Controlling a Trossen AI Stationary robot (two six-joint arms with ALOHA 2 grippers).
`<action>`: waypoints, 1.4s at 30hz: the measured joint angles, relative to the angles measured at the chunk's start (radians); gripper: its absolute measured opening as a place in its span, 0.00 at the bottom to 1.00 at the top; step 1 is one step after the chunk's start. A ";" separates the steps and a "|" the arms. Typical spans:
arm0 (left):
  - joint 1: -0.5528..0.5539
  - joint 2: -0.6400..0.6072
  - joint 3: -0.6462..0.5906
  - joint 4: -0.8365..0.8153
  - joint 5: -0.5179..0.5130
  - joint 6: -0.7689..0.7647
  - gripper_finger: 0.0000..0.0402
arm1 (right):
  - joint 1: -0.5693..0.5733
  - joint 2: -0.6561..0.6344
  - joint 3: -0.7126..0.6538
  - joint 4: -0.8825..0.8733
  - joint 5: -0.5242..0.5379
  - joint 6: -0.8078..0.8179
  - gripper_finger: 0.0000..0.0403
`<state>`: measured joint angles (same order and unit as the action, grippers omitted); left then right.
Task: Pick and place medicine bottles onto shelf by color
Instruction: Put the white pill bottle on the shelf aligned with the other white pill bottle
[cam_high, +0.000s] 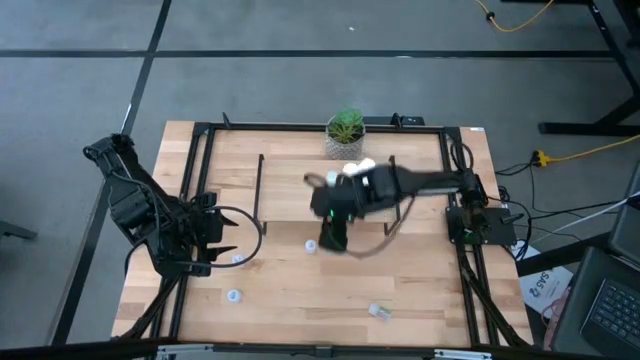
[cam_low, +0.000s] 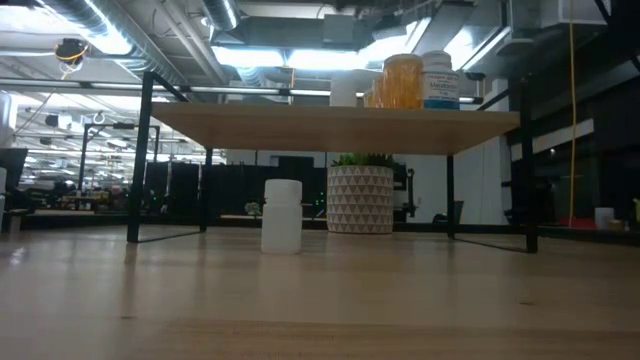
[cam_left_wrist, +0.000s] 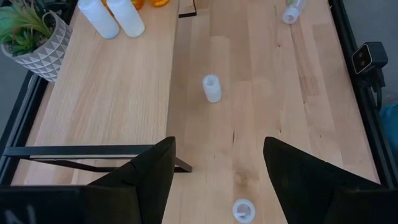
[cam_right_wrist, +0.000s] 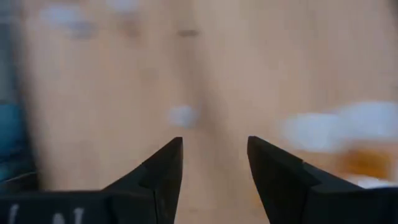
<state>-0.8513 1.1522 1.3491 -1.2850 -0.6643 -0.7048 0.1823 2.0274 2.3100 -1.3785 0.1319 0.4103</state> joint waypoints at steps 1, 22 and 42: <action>0.000 0.000 0.000 0.000 0.000 0.000 0.59 | 0.025 0.000 0.000 0.028 -0.024 0.001 0.45; 0.000 0.000 0.000 0.000 0.000 0.000 0.59 | 0.268 0.011 -0.593 0.917 0.100 0.029 0.45; 0.000 0.000 0.000 -0.001 0.000 0.034 0.59 | 0.202 0.020 -0.766 1.048 0.190 -0.035 0.59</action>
<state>-0.8513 1.1522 1.3495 -1.2858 -0.6643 -0.6711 0.3847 2.0475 1.5436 -0.3301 0.3221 0.3751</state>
